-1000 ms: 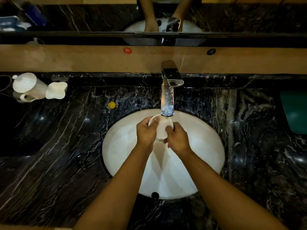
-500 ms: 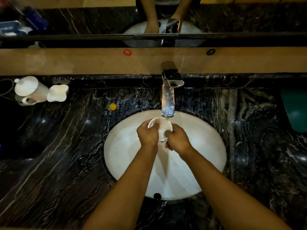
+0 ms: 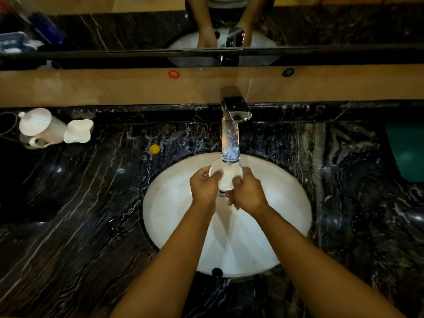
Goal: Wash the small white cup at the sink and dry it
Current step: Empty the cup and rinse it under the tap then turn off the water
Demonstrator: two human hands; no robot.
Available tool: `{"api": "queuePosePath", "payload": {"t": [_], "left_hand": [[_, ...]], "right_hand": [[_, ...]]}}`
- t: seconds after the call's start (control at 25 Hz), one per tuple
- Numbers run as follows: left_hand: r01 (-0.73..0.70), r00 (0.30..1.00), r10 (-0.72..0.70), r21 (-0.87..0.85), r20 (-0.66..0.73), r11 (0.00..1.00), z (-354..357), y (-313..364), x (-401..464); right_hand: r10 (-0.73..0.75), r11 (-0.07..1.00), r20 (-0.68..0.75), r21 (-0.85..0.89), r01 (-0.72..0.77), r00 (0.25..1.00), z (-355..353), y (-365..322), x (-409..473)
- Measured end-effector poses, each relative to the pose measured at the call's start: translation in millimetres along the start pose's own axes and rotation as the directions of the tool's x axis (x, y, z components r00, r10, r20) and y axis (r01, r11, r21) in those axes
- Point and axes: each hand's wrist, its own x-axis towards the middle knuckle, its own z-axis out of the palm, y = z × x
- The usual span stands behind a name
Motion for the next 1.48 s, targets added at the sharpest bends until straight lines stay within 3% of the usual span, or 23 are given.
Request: {"api": "queuePosePath", "payload": {"t": [0.08,0.12,0.24,0.36,0.48,0.6,0.68,0.72,0.84,0.92,0.96,1.04,1.08,1.16,1.24,1.36,1.48], "left_hand": [[-0.068,0.989,0.082,0.117,-0.121,0.991,8,-5,-3],[-0.101,0.986,0.119,0.152,-0.116,0.983,9,-4,-2],[-0.211,0.977,0.212,0.267,0.026,0.940,1,2,6],[-0.215,0.966,0.144,0.355,0.217,0.910,-4,9,11],[-0.140,0.975,0.073,0.329,0.208,0.934,-1,14,10],[0.036,0.989,-0.042,0.040,0.141,0.999,6,6,3],[-0.049,0.997,0.046,0.030,0.068,0.998,11,-5,-3],[-0.110,0.994,0.109,0.064,0.024,0.992,11,-8,-5],[-0.209,0.977,0.212,0.209,0.008,0.955,3,-7,1],[-0.205,0.977,0.167,0.356,0.133,0.912,-1,2,9],[-0.202,0.971,0.126,0.419,0.202,0.885,-2,7,11],[-0.163,0.971,0.067,0.427,0.231,0.889,-1,16,11],[-0.114,0.979,0.046,0.351,0.197,0.929,1,19,9],[-0.012,0.990,-0.006,0.126,0.141,0.992,4,20,3],[0.002,0.994,-0.003,0.009,0.106,1.000,6,10,-2],[-0.127,0.992,0.126,0.099,0.018,0.987,7,1,-4],[-0.254,0.967,0.237,0.350,0.093,0.902,0,-4,2]], "right_hand": [[0.041,0.996,0.048,0.075,-0.044,0.998,6,2,-3],[0.033,0.999,0.046,0.013,-0.034,0.998,5,5,-1],[-0.057,0.939,0.018,-0.339,0.059,0.998,-11,8,11],[-0.146,0.886,0.016,-0.443,0.138,0.989,-22,3,13],[-0.199,0.912,0.042,-0.357,0.200,0.979,-19,0,10],[-0.020,1.000,0.013,-0.004,0.020,1.000,-11,-2,6],[0.068,0.975,0.096,0.204,-0.086,0.993,-7,-3,3],[0.057,0.971,0.134,0.222,-0.086,0.989,-8,-2,0],[-0.072,0.993,0.102,-0.086,0.081,0.992,-21,3,5],[-0.142,0.943,0.056,-0.295,0.152,0.988,-27,4,11],[-0.165,0.933,0.046,-0.315,0.171,0.985,-28,3,12],[-0.205,0.935,0.026,-0.289,0.203,0.978,-23,2,11],[-0.197,0.947,0.007,-0.257,0.193,0.980,-20,1,9],[-0.089,0.993,-0.044,-0.082,0.085,0.995,-12,-3,7],[0.038,0.991,-0.045,0.126,-0.032,0.998,-6,-5,4],[0.003,0.997,0.002,0.072,-0.003,1.000,-6,0,0],[-0.127,0.983,-0.021,-0.134,0.123,0.992,-18,2,5]]}}
